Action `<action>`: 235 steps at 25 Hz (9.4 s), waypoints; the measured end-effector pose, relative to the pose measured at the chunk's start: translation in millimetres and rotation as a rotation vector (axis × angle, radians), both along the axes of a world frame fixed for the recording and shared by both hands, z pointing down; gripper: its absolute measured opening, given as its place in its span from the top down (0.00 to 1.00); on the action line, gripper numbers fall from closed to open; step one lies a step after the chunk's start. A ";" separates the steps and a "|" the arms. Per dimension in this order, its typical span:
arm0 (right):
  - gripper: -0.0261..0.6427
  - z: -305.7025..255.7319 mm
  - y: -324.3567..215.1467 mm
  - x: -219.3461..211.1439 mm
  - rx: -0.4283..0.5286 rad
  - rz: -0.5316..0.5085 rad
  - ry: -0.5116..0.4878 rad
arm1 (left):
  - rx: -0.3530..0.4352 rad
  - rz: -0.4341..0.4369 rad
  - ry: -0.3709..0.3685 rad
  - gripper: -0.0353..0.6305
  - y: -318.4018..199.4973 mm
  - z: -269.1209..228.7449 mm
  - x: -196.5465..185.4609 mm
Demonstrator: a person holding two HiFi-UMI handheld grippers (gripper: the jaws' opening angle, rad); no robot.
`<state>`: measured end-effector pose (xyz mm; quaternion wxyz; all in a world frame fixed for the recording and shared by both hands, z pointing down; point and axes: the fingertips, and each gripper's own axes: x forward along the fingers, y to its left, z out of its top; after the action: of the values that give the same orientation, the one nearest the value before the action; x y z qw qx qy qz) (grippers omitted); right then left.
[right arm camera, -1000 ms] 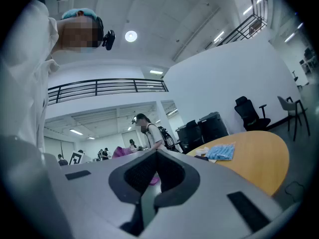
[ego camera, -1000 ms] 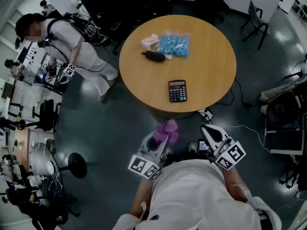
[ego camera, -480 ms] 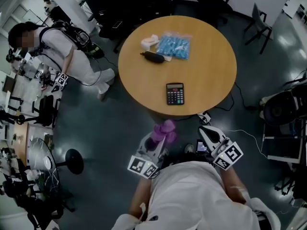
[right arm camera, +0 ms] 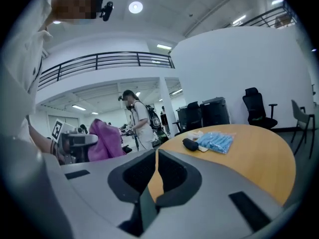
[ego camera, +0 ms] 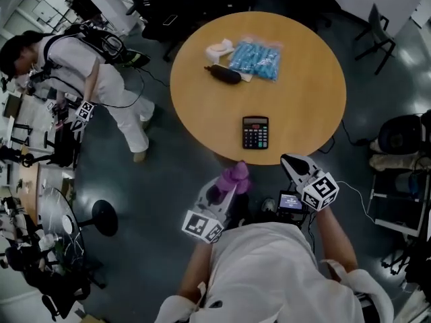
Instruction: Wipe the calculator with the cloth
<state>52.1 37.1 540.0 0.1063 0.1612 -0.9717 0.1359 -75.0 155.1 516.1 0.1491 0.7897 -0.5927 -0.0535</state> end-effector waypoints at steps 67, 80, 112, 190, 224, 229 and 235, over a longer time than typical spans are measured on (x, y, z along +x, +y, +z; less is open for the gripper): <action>0.88 35.9 -124.4 -113.1 -0.565 -0.101 0.149 | -0.306 0.481 -0.121 0.78 -131.8 50.0 61.3; 0.88 14.8 -103.6 -115.5 -0.483 -0.128 0.141 | -0.316 0.117 -0.257 0.78 -171.4 36.4 -76.3; 0.88 14.8 -52.4 -93.8 -0.198 -0.189 0.382 | -0.058 0.443 -1.092 0.78 -169.6 7.6 31.2; 0.88 -55.5 1.7 -41.6 1.110 -0.458 0.573 | -0.339 1.355 -0.965 0.78 -167.7 -13.9 87.1; 0.88 -101.6 41.4 -28.3 1.535 -0.556 0.512 | -0.476 1.543 -0.828 0.78 -199.0 35.4 85.7; 0.88 -85.8 27.8 -28.9 1.474 -0.571 0.547 | -0.367 1.461 -0.657 0.78 -221.5 -12.7 82.3; 0.88 -78.6 17.7 -43.1 1.486 -0.586 0.547 | -0.248 1.634 -0.648 0.78 -187.1 -70.9 99.8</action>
<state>9.0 54.8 461.4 0.2353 -0.0423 -0.7510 -0.6155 24.9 -32.0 445.3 0.0501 0.9205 0.1415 0.3606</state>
